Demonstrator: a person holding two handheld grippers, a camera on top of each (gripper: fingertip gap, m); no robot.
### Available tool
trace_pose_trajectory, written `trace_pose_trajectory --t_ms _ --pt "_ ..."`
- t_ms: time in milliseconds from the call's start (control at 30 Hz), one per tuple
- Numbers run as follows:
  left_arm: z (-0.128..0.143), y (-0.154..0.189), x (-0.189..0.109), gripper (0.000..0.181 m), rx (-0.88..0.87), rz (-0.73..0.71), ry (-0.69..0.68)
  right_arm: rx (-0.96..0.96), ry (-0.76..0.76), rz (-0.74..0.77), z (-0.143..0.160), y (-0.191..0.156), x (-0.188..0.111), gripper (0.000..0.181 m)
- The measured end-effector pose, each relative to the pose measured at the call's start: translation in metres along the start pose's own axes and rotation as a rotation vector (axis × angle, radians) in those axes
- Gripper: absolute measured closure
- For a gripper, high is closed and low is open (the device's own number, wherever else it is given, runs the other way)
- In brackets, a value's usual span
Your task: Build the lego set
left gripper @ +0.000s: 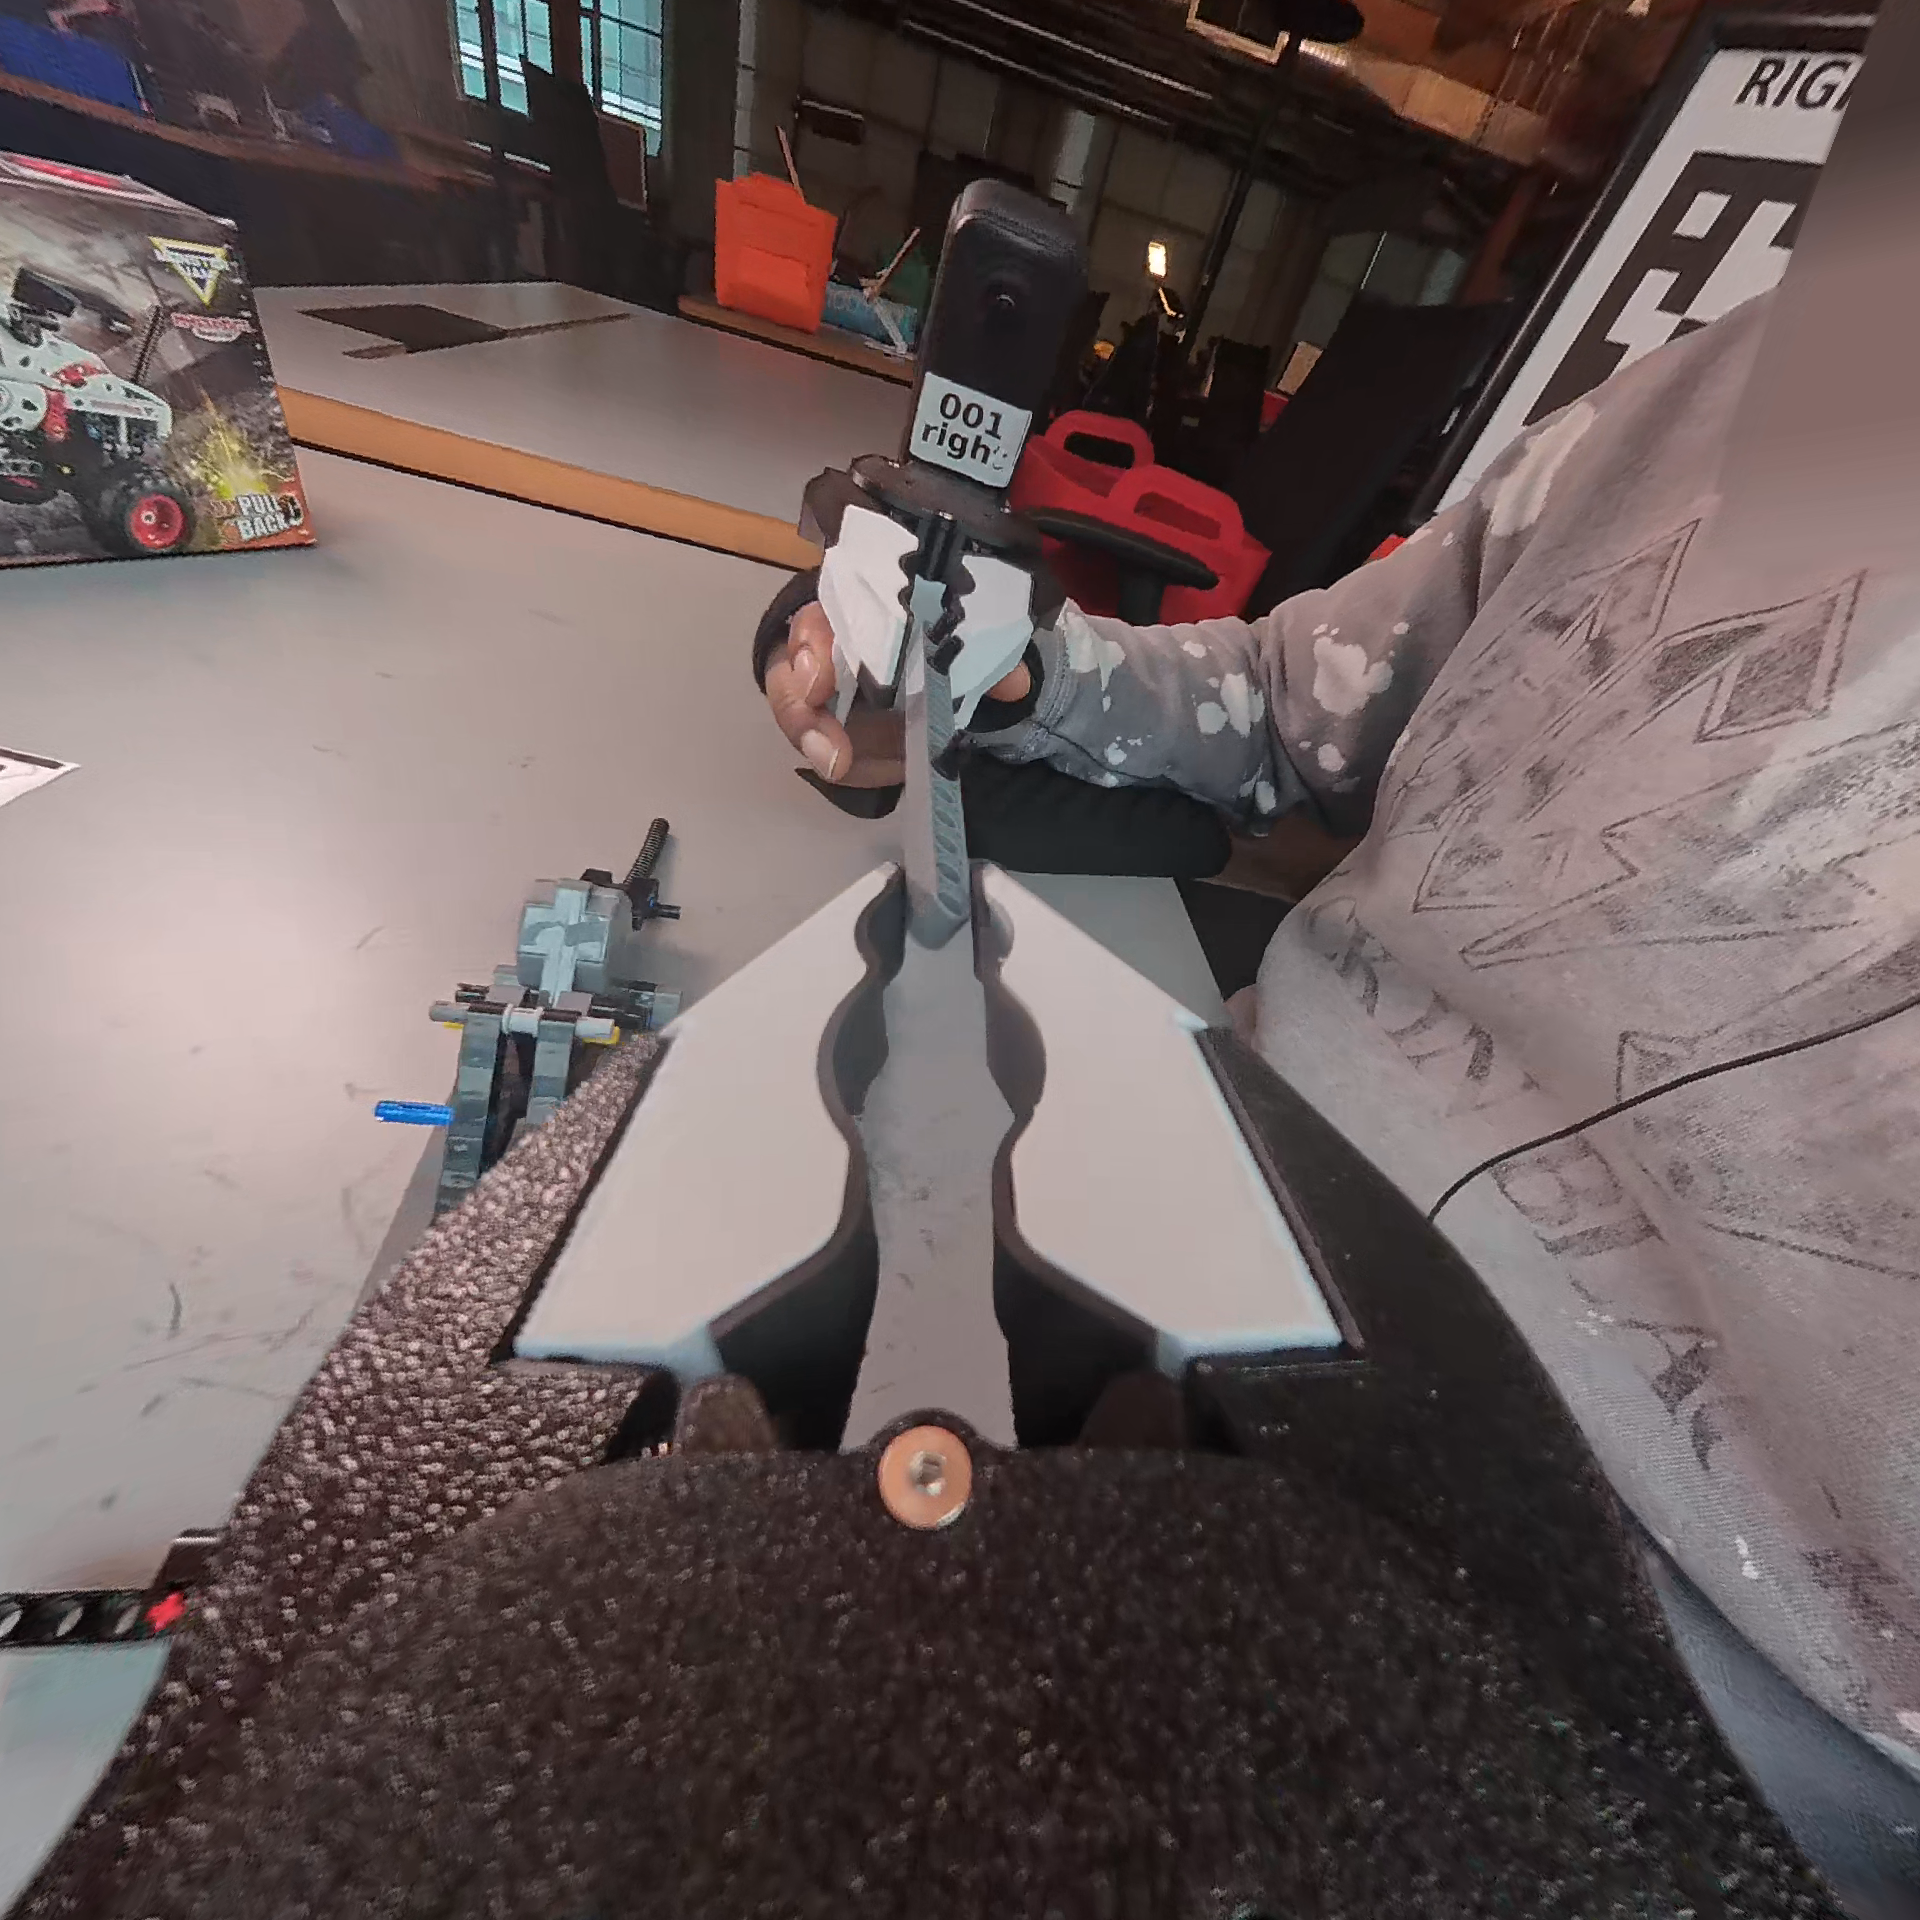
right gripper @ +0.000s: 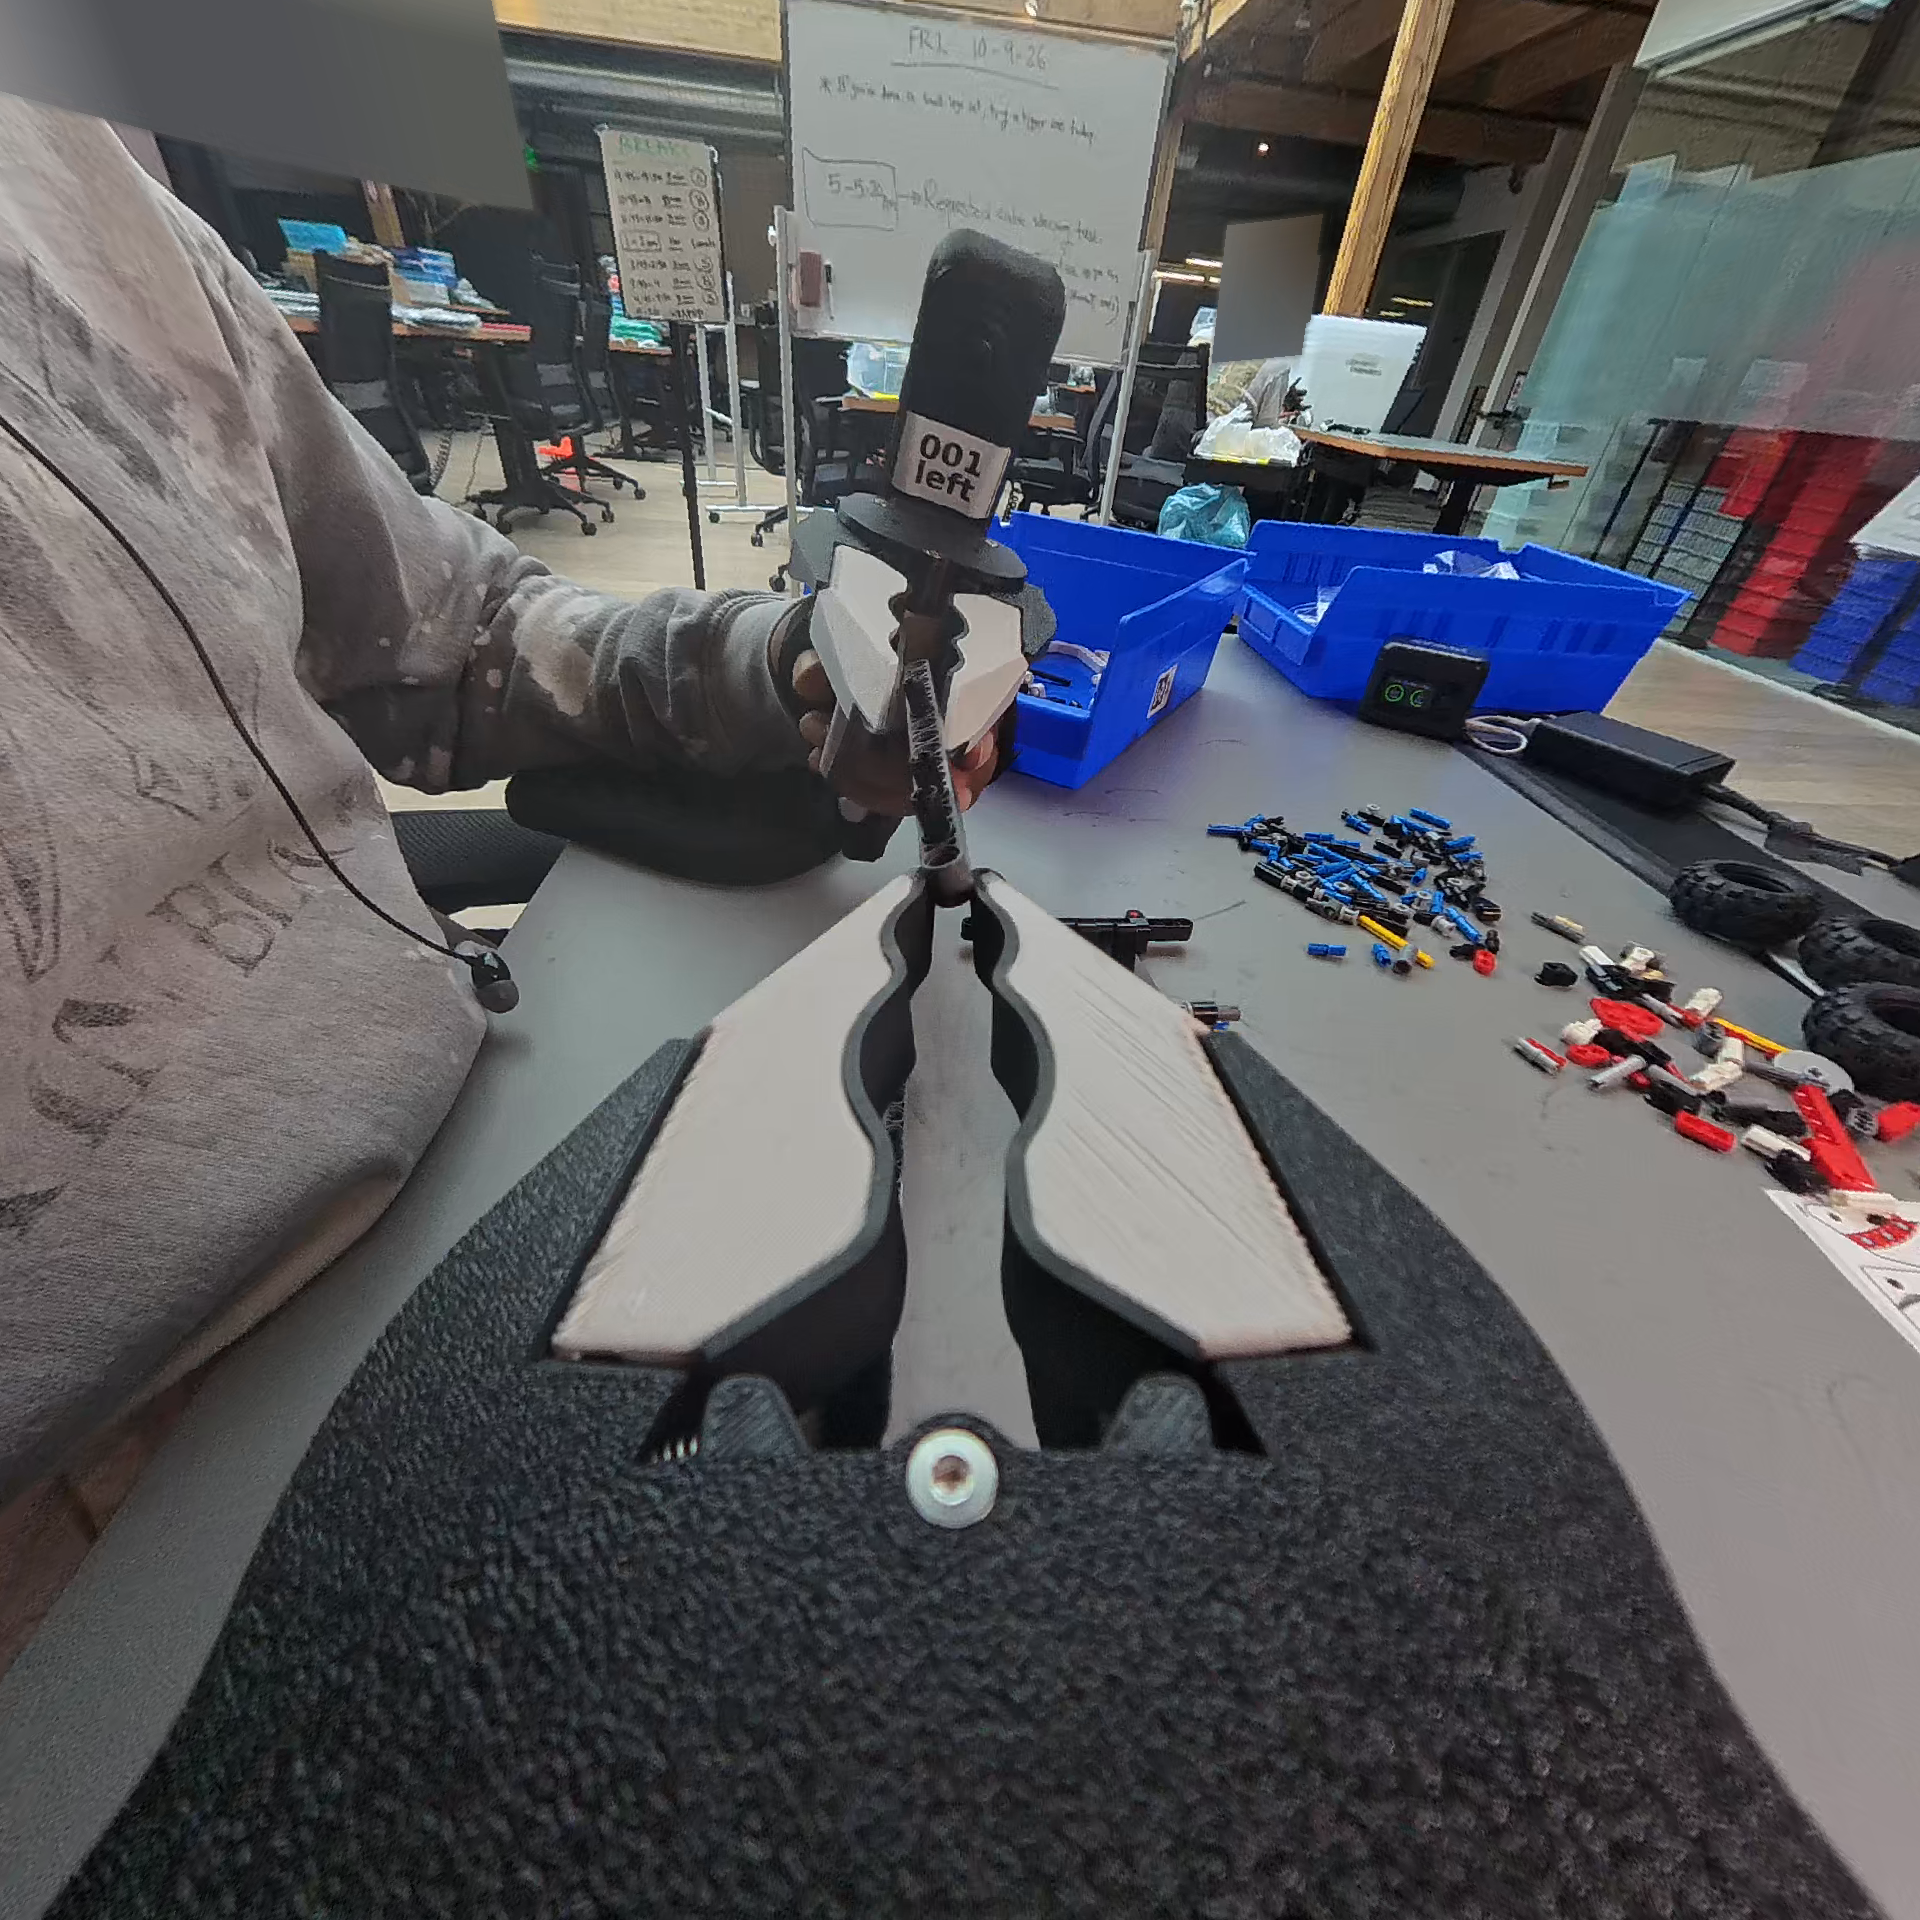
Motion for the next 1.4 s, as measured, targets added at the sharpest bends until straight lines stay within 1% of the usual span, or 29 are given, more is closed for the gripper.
trace_pose_trajectory --t_ms 200,300,433,533,600,633,667,700,867,933,1000,1167,1200,1233,1267,1400 --pt "0.001 -0.007 -0.001 0.163 -0.138 0.022 0.041 0.000 0.012 0.001 -0.001 0.000 -0.001 0.175" --pt "0.001 -0.008 -0.002 0.159 -0.206 0.083 0.077 -0.012 0.024 -0.002 -0.003 -0.001 -0.001 0.175" --pt "0.001 -0.012 -0.004 0.153 -0.338 0.158 0.112 -0.098 -0.003 0.026 -0.004 -0.005 0.000 0.175" --pt "0.004 -0.014 -0.002 0.152 -0.418 0.189 0.114 -0.165 -0.022 0.050 -0.005 -0.009 0.003 0.175" --pt "0.007 -0.017 -0.001 0.157 -0.460 0.180 0.104 -0.197 -0.030 0.061 -0.006 -0.011 0.003 0.175" --pt "0.008 -0.018 0.000 0.166 -0.468 0.176 0.100 -0.212 -0.034 0.066 -0.006 -0.012 0.004 0.175" --pt "0.009 -0.018 0.000 0.172 -0.468 0.177 0.093 -0.227 -0.042 0.071 -0.006 -0.012 0.004 0.175" --pt "0.009 -0.018 0.000 0.172 -0.465 0.172 0.084 -0.241 -0.047 0.076 -0.006 -0.013 0.004 0.175" --pt "0.008 -0.016 0.000 0.172 -0.387 0.123 0.042 -0.261 -0.085 0.091 -0.004 -0.012 0.003 0.175" --pt "0.008 -0.015 0.000 0.173 -0.297 0.065 0.002 -0.240 -0.115 0.096 -0.001 -0.010 0.003 0.176" --pt "0.007 -0.012 0.000 0.173 -0.169 0.001 -0.046 -0.205 -0.137 0.096 0.002 -0.007 0.003 0.176" --pt "0.008 -0.004 0.004 0.173 0.098 -0.122 -0.140 -0.145 -0.184 0.081 0.009 -0.003 0.002 0.172" --pt "0.009 -0.004 0.005 0.173 0.136 -0.147 -0.156 -0.141 -0.198 0.077 0.010 -0.002 0.001 0.170" --pt "0.011 -0.004 0.006 0.173 0.173 -0.177 -0.177 -0.131 -0.213 0.070 0.012 -0.001 0.001 0.163" --pt "0.013 -0.006 0.007 0.172 0.205 -0.205 -0.206 -0.121 -0.238 0.068 0.014 0.000 0.000 0.161" --pt "0.023 -0.014 0.012 0.172 0.266 -0.274 -0.321 -0.132 -0.309 0.108 0.021 0.007 -0.003 0.157"
Point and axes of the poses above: each gripper's, where its closed fingertips meet, x out along the fingers, z out of its underside, y = z × x across the jaws, the point moved 10 cm from there along -x, back along the fingers, and after that the axes turned 1 degree about z, right-handed, at the moved point
